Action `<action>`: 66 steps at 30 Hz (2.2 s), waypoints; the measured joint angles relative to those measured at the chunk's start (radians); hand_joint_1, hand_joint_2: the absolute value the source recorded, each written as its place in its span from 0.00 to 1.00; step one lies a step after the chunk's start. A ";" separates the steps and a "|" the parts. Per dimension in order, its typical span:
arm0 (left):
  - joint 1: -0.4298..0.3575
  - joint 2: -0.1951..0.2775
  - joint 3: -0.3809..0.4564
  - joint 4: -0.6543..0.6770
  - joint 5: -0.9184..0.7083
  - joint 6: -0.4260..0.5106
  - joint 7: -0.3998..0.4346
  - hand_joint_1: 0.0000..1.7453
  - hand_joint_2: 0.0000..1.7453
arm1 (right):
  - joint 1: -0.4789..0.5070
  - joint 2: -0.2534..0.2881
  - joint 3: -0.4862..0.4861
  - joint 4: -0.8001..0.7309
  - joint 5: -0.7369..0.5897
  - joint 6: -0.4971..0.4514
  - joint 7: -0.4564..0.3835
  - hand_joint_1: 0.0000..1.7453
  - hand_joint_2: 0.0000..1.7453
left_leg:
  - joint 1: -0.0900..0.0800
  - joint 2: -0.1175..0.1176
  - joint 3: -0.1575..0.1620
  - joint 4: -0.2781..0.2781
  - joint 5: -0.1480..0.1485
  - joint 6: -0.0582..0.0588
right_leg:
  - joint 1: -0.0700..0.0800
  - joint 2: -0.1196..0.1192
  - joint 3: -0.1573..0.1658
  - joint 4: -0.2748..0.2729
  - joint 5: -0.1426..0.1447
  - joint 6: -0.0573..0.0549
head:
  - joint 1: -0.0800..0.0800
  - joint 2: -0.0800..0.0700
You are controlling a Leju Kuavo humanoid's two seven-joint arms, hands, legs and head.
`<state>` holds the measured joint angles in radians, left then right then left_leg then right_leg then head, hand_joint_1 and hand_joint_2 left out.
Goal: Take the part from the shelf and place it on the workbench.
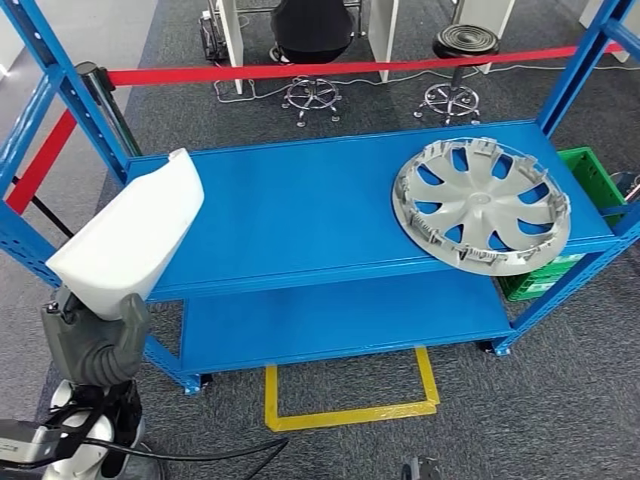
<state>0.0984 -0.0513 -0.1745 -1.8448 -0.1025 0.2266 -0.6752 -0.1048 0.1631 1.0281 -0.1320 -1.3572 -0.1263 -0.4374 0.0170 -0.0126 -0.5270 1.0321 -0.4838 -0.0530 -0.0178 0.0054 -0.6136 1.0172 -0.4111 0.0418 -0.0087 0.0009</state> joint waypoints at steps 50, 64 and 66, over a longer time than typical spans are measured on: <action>0.049 -0.130 0.013 -0.089 0.162 -0.029 0.000 1.00 1.00 | -0.026 0.019 0.003 0.000 0.020 -0.036 -0.010 0.00 0.00 | -0.019 0.116 -0.013 -0.040 0.012 0.039 | 0.025 -0.041 0.051 -0.015 -0.037 -0.014 | 0.014 0.000; 0.055 -0.137 0.027 -0.052 0.188 0.103 0.098 1.00 1.00 | -0.027 0.020 0.003 0.001 0.002 -0.068 -0.042 0.00 0.00 | 0.007 -0.061 -0.035 -0.017 0.011 0.030 | 0.004 0.133 0.006 -0.001 -0.015 0.010 | 0.003 0.000; 0.043 -0.134 0.026 -0.021 0.138 0.184 0.120 1.00 1.00 | -0.026 0.019 0.003 0.003 0.001 -0.077 -0.048 0.00 0.00 | 0.006 -0.038 -0.037 -0.017 0.013 0.047 | 0.006 0.108 -0.009 0.012 -0.021 0.020 | 0.007 0.000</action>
<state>0.1412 -0.1855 -0.1483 -1.8657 0.0353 0.4108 -0.5555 -0.1306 0.1821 1.0311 -0.1292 -1.3563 -0.2035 -0.4852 0.0232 -0.0510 -0.5635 1.0154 -0.4710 -0.0062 -0.0116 0.1132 -0.6223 1.0295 -0.4318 0.0618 -0.0013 0.0011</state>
